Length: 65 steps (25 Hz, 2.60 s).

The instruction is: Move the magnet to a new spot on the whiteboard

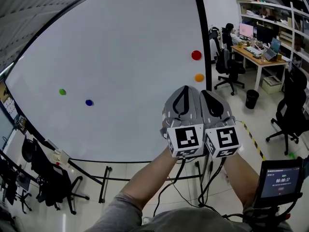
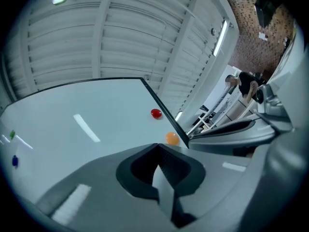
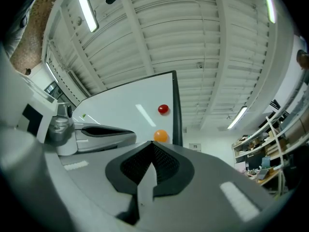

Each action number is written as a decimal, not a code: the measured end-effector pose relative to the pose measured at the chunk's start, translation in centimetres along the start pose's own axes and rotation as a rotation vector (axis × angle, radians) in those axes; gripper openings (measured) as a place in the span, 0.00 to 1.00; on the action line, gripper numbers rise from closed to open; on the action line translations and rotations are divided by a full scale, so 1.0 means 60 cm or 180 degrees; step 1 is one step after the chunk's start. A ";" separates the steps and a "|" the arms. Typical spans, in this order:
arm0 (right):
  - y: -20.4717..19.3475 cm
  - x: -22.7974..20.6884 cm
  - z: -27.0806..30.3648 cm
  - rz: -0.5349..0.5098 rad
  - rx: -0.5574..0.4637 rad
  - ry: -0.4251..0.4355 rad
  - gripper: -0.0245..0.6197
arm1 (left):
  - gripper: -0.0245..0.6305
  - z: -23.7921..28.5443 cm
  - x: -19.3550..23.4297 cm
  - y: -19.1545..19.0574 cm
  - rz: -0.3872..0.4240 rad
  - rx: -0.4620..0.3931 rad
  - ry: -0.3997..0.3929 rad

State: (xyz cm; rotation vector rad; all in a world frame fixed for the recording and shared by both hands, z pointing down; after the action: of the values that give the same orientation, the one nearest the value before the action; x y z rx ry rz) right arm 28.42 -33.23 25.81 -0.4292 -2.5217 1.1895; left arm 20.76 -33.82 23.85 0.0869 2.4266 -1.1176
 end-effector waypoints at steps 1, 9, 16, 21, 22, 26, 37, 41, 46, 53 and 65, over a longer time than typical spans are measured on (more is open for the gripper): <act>0.000 0.013 0.003 0.0013 -0.0005 0.0033 0.05 | 0.04 -0.009 0.009 -0.001 -0.0083 0.0002 -0.0008; -0.007 0.148 0.060 0.0125 -0.0055 0.0330 0.05 | 0.04 -0.091 0.146 -0.025 -0.0427 0.0062 0.0207; -0.033 0.325 0.138 0.0198 -0.0052 0.0601 0.05 | 0.04 -0.172 0.307 -0.071 -0.0382 0.0171 0.0410; -0.045 0.430 0.181 0.0251 -0.0069 0.0763 0.05 | 0.04 -0.224 0.407 -0.096 -0.0326 0.0247 0.0566; -0.048 0.451 0.188 0.0254 -0.0065 0.0786 0.05 | 0.04 -0.234 0.426 -0.101 -0.0326 0.0267 0.0588; -0.059 0.549 0.208 0.0231 -0.0034 0.0785 0.05 | 0.04 -0.292 0.502 -0.124 -0.0357 0.0311 0.0575; -0.061 0.636 0.217 0.0158 0.0128 0.0413 0.05 | 0.04 -0.340 0.568 -0.132 -0.0525 0.0330 0.0195; -0.063 0.641 0.220 0.0146 0.0147 0.0391 0.05 | 0.04 -0.339 0.572 -0.140 -0.0550 0.0348 0.0164; -0.056 0.642 0.229 0.0097 0.0096 0.0399 0.05 | 0.04 -0.332 0.576 -0.142 -0.0499 0.0335 0.0145; -0.057 0.633 0.231 0.0072 0.0060 0.0387 0.05 | 0.04 -0.318 0.575 -0.143 -0.0389 0.0260 0.0208; -0.063 0.626 0.229 0.0000 0.0013 0.0397 0.05 | 0.27 -0.306 0.581 -0.153 -0.0215 0.0261 0.0250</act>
State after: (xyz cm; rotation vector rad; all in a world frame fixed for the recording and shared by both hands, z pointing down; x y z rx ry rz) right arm -11.59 -30.01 26.39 -0.4867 -2.4130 1.1313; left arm -19.57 -31.15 25.43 0.0769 2.4687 -1.2662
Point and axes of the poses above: the fingertips, and each gripper's own axes: z forward along the fingers, x to its left, y out of its top, the point moved 4 cm from there along -z, backward along the fingers, and after that the axes turned 9 degrees about -x, right-handed, at the moved point
